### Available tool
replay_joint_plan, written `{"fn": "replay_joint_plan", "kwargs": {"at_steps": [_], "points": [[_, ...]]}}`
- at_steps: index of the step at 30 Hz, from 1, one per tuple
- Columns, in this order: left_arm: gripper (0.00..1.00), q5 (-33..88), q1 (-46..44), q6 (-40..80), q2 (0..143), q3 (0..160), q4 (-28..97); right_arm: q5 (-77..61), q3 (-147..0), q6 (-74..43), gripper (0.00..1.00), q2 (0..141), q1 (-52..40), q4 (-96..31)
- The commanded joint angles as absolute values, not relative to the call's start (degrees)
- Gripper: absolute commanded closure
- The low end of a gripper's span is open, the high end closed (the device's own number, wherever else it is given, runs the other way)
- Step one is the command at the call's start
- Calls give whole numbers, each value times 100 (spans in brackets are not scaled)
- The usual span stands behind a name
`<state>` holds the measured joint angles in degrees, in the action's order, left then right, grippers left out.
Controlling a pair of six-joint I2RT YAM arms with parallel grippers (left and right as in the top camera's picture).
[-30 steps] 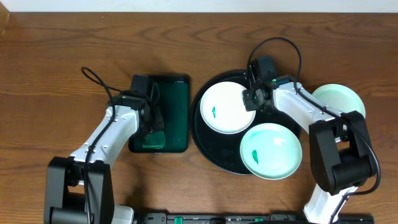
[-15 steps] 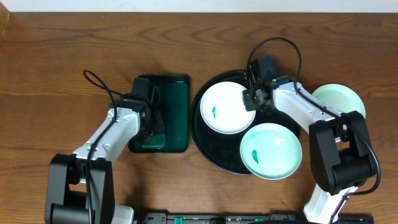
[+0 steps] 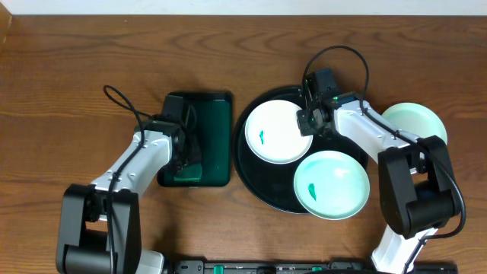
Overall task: Clean dirty plates on tray and stack at the side
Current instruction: 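Close the left gripper on the green sponge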
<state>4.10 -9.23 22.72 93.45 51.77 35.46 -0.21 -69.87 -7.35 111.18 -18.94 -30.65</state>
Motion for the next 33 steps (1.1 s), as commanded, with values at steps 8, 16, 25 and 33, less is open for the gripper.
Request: {"fn": "replay_joint_plan", "kwargs": {"at_steps": [8, 16, 25, 33], "points": [[58, 331, -937, 2324, 9454, 5006, 3496, 102, -7028, -698, 99, 11128, -1951, -3065], [58, 333, -937, 2324, 9454, 4827, 3267, 104, -7028, -698, 91, 11128, -1951, -3065], [93, 340, -934, 2316, 9369, 4762, 3155, 102, -7028, -696, 88, 11128, -1951, -3063], [93, 336, -934, 2257, 8777, 5684, 4073, 102, -7028, -698, 66, 11126, -1951, -3063]]}}
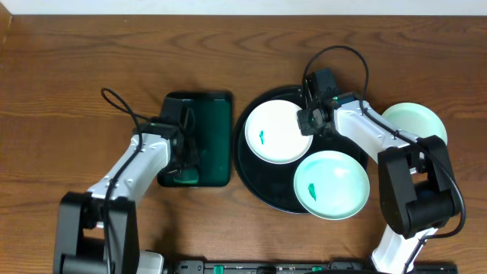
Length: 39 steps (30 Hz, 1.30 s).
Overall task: Clean dirty plates on tray and stack at the side
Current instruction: 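Close the left gripper on the green sponge, then lift the green sponge up out of the green tray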
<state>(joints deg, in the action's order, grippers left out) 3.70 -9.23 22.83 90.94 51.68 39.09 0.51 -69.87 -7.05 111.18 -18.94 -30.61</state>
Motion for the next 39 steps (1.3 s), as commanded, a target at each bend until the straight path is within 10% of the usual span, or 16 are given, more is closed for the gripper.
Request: {"fn": "replay_joint_plan", "kwargs": {"at_steps": [1, 22, 28, 35, 39], "points": [[93, 336, -937, 2255, 8705, 5900, 4276, 102, -7028, -698, 65, 11128, -1951, -3063], [93, 386, -934, 2215, 8335, 7074, 5509, 102, -7028, -698, 51, 11128, -1951, -3081], [93, 386, -934, 2211, 8337, 7074, 5478, 102, -7028, -701, 1, 11128, -1951, -3076], [93, 384, -937, 2123, 8337, 7074, 5457, 102, -7028, -698, 1, 11128, -1951, -3022], [93, 384, -934, 2062, 8350, 7074, 5457, 102, -7028, -701, 56, 11128, -1951, -3024]]}}
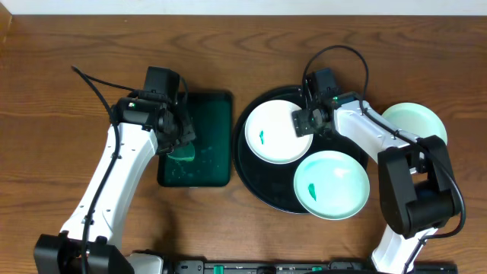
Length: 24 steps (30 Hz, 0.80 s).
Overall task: Clean dirty plates on tray and stack at the side
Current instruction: 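Lift the green sponge up out of the green tray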
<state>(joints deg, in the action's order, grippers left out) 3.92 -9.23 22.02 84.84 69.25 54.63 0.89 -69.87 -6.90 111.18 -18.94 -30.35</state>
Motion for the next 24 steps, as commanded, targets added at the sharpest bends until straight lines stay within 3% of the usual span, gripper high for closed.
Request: {"fn": "replay_joint_plan", "kwargs": {"at_steps": [1, 3, 24], "points": [[93, 384, -937, 2062, 8353, 7074, 5457, 102, -7028, -701, 64, 11128, -1951, -3024], [93, 384, -937, 2062, 8353, 7074, 5457, 102, -7028, -701, 79, 11128, -1951, -3024], [93, 381, -965, 1979, 8573, 7057, 5264, 99, -7028, -814, 87, 11128, -1955, -3063]]}}
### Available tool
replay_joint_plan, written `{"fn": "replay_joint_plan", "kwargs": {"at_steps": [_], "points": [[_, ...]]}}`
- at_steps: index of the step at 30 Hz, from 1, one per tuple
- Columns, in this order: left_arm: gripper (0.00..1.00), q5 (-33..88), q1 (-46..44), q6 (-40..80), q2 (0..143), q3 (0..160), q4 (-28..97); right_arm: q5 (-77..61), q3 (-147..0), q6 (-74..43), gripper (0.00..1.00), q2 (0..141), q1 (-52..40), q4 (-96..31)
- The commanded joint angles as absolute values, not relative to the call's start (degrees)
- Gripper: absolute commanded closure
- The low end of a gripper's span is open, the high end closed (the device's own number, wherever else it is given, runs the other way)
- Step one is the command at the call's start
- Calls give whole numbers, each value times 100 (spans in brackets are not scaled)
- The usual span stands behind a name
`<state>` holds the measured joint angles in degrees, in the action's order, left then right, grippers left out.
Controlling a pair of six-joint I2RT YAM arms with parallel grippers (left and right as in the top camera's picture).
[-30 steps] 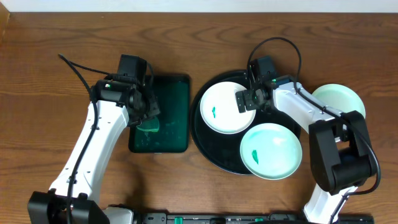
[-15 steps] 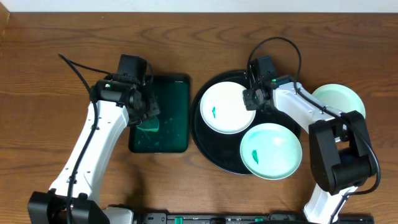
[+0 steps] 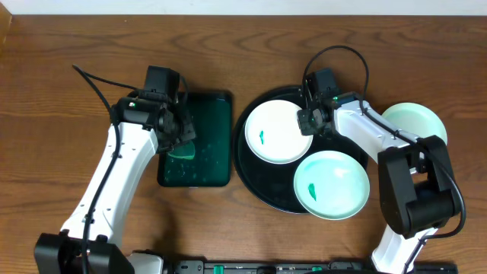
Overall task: Clean dirty plates on tray and stack at the side
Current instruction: 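Lift the green sponge up out of the green tray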
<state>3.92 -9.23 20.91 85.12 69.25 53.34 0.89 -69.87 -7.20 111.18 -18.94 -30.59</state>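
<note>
On the round black tray (image 3: 251, 183) lie a white plate (image 3: 278, 125) with a green smear (image 3: 262, 138) and a pale green plate (image 3: 338, 179) with its own green smear (image 3: 310, 189). A mint plate (image 3: 417, 122) without smears sits on the table to the right of the tray. My right gripper (image 3: 304, 122) is shut on the white plate's right rim. My left gripper (image 3: 179, 139) hangs over the dark green basin (image 3: 213, 114), shut on a pale green sponge (image 3: 181, 150).
The basin stands just left of the tray with a narrow gap between them. Cables loop off both arms, one over the tray's far side. Bare wooden table lies at the far left and along the back.
At first my left gripper was low in the near left corner of the basin, and it stayed there a second later. Then it was raised over the basin's left side with the sponge in it, as now. My right gripper kept its hold on the white plate's rim throughout.
</note>
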Motion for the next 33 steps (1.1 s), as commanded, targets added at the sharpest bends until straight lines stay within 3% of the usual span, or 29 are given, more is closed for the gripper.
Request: {"fn": "replay_joint_plan", "kwargs": {"at_steps": [1, 9, 10, 12, 33], "points": [[93, 381, -980, 1931, 8573, 7057, 5212, 102, -7028, -814, 87, 11128, -1957, -3063], [93, 379, -1334, 1841, 8576, 6987, 4858, 102, -7028, -814, 71, 11128, -1957, -3063], [93, 377, -1376, 1833, 8576, 6956, 4797, 99, -7028, -814, 72, 11128, -1957, -3063], [93, 360, -1446, 1772, 8576, 6873, 4657, 99, -7028, -838, 99, 11128, -1959, -3063], [93, 333, -1461, 1758, 8578, 6858, 4571, 392, -7349, -1396, 99, 10672, -1907, -4018]]}}
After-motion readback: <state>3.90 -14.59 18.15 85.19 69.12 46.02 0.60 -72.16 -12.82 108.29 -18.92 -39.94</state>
